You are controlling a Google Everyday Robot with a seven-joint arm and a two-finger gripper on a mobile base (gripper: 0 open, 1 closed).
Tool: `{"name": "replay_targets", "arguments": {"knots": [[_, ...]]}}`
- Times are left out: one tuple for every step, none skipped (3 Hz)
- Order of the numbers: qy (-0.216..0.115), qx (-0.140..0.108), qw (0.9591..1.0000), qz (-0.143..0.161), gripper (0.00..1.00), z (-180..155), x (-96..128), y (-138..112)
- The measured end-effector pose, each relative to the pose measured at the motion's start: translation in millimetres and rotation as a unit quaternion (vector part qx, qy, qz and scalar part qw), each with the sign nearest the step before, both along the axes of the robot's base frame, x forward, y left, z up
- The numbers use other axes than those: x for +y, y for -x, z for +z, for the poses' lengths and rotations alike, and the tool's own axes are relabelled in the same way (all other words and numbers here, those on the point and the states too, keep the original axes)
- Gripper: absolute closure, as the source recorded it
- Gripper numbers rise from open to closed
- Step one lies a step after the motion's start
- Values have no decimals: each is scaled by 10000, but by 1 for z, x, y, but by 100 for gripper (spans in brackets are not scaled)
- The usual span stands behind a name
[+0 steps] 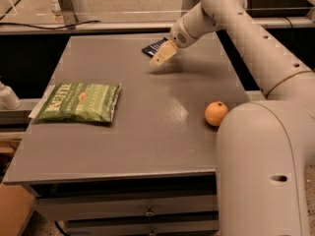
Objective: Move rxbar blueberry near green jalapeno chip bag
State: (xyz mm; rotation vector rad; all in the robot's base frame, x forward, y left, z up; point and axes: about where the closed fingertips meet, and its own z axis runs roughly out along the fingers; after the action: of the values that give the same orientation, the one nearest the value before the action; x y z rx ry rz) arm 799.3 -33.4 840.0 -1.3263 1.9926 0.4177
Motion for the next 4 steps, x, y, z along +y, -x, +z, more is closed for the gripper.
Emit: {"name": "replay_targets", "arguments": {"knots": [[-81, -99, 9992, -384, 0, -11, -11, -14], [-267, -222, 9967, -740, 0, -14, -23, -32], [-465, -320, 9939, -947, 0, -10, -23, -48], [-559, -269, 9928, -1029, 0, -10, -18, -56]]}}
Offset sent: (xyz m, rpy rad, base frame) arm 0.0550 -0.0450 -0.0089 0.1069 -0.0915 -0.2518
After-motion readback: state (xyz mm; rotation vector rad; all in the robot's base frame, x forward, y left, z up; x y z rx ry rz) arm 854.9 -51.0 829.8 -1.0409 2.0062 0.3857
